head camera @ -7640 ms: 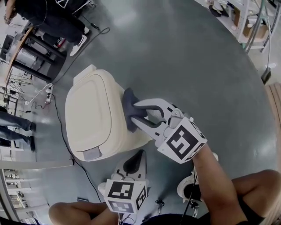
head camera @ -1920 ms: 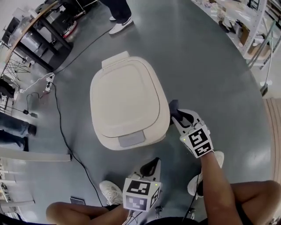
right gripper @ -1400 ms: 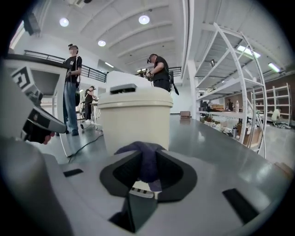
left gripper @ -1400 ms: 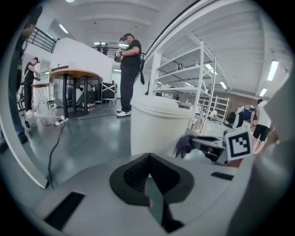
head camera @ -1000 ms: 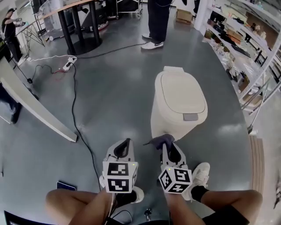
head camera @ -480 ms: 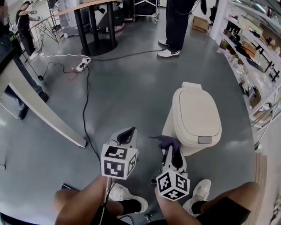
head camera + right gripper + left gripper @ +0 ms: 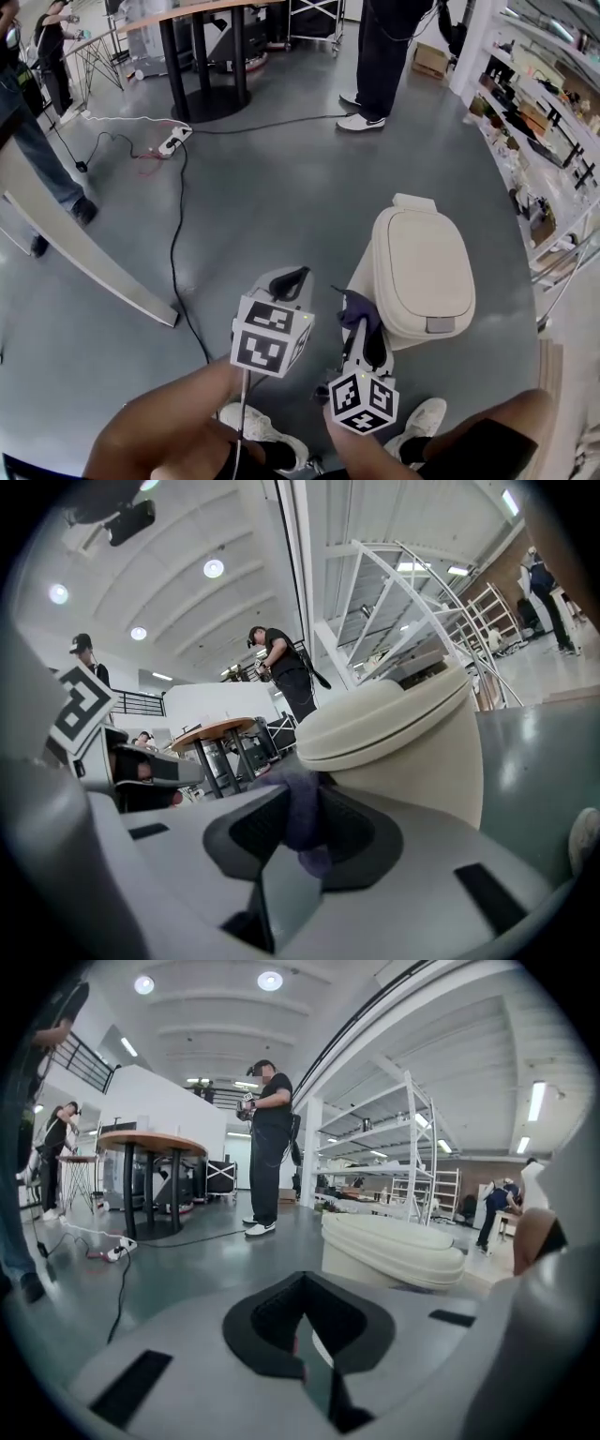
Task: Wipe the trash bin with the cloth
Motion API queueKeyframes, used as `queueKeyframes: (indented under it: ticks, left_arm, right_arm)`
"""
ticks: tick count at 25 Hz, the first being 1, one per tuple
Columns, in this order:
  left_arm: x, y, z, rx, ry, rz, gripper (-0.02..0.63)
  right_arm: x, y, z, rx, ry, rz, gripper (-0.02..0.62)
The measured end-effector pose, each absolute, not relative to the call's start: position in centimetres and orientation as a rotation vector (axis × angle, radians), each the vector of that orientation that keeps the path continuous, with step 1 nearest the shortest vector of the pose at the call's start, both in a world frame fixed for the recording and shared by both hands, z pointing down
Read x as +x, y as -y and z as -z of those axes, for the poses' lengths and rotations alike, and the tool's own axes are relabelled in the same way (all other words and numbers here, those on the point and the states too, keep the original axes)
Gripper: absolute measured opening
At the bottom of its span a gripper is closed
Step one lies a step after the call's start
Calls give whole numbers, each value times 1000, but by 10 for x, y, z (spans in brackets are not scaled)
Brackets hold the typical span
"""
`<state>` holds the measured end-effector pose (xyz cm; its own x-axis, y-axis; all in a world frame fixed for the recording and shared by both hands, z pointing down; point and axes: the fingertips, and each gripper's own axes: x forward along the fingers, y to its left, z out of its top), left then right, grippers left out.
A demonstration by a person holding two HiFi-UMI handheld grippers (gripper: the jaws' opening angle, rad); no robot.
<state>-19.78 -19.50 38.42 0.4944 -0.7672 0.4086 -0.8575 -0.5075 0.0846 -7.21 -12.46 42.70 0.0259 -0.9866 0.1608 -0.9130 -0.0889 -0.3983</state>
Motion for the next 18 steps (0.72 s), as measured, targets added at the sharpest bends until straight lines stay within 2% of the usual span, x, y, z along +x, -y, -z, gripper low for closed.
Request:
queueKeyframes:
  ticks: [18]
  left_arm:
    - [-210,203,-437,2530,1298,-605,0]
  right_arm:
    - [-74,139,-492,-2268,-2006,597,92]
